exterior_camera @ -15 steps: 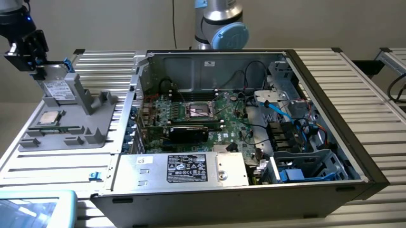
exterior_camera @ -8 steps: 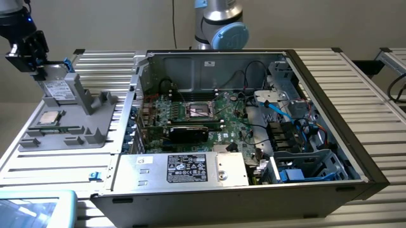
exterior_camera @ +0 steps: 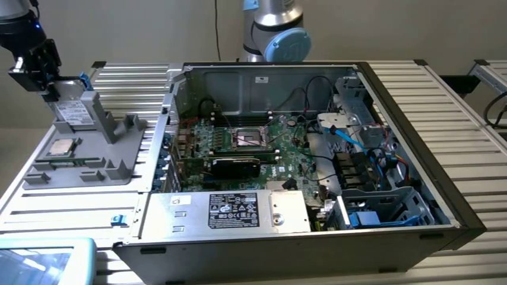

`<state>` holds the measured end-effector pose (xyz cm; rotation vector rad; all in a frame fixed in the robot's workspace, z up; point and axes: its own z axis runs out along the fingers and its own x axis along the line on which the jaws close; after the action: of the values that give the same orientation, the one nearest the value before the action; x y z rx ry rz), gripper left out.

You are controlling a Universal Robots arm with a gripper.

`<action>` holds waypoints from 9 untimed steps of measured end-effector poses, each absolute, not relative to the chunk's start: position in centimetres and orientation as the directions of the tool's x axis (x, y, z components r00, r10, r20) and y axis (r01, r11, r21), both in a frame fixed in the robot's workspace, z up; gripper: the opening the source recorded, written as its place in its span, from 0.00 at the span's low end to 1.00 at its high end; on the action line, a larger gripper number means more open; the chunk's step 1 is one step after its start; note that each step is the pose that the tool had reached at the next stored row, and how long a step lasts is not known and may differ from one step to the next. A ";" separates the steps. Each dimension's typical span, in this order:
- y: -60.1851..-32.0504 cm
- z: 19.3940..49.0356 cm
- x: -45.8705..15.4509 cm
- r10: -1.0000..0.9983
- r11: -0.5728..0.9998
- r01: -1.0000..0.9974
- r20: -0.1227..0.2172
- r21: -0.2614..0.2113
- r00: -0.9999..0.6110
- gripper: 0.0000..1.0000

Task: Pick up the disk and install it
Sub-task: 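Pick up the disk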

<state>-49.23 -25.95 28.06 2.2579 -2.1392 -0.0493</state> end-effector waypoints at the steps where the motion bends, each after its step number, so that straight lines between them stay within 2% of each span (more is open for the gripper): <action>1: -26.0 28.0 -49.2 -0.999 -0.054 -0.998 -0.002 0.045 0.054 0.55; 6: -26.0 28.0 -49.2 -0.999 -0.054 -0.997 -0.002 0.046 0.054 0.55; 8: -26.0 28.0 -49.2 -0.999 -0.054 -0.997 -0.002 0.046 0.054 0.52; 9: -26.0 27.9 -49.2 -0.999 -0.054 -0.997 -0.002 0.046 0.054 0.46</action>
<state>-49.23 -26.00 27.94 2.2572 -2.1386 -0.0521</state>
